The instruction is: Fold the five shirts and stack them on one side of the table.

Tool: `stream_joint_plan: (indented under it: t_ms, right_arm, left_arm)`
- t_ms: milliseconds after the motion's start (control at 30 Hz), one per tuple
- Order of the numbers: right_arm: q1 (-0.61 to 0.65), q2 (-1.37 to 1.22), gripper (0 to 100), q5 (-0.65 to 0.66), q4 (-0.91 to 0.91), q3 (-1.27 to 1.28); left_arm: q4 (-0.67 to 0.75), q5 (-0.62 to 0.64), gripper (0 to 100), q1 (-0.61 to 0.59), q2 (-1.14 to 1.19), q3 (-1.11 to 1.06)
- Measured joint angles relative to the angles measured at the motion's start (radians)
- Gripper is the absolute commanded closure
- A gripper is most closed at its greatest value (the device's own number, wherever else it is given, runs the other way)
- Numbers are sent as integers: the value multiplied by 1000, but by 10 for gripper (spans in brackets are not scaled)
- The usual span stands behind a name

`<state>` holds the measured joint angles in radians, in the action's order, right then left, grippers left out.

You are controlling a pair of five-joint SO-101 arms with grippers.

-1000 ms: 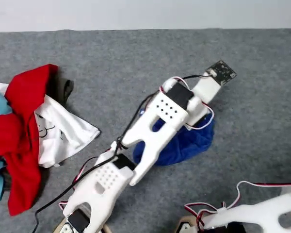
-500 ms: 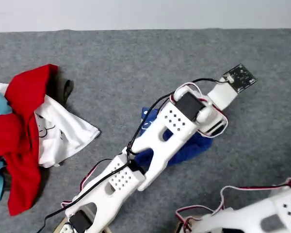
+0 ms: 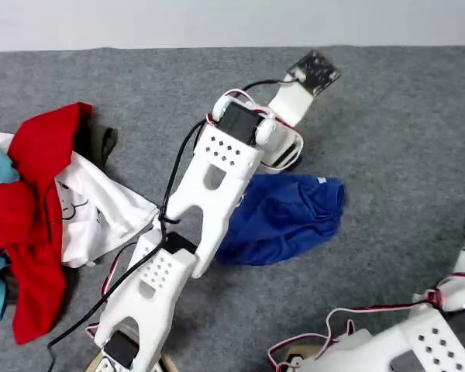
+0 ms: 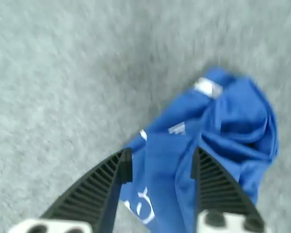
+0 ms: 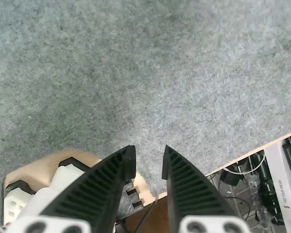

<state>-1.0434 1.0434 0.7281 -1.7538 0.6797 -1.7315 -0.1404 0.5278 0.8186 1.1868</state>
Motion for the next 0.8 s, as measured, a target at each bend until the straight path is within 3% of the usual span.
stream_joint_plan:
  t_ms: [300, 800]
  right_arm:
    - [2, 0, 897, 0, 0, 0]
    - [2, 0, 897, 0, 0, 0]
  left_arm:
    - [0, -51, 801, 37, -66, -293]
    - [0, -114, 800, -54, 17, -299]
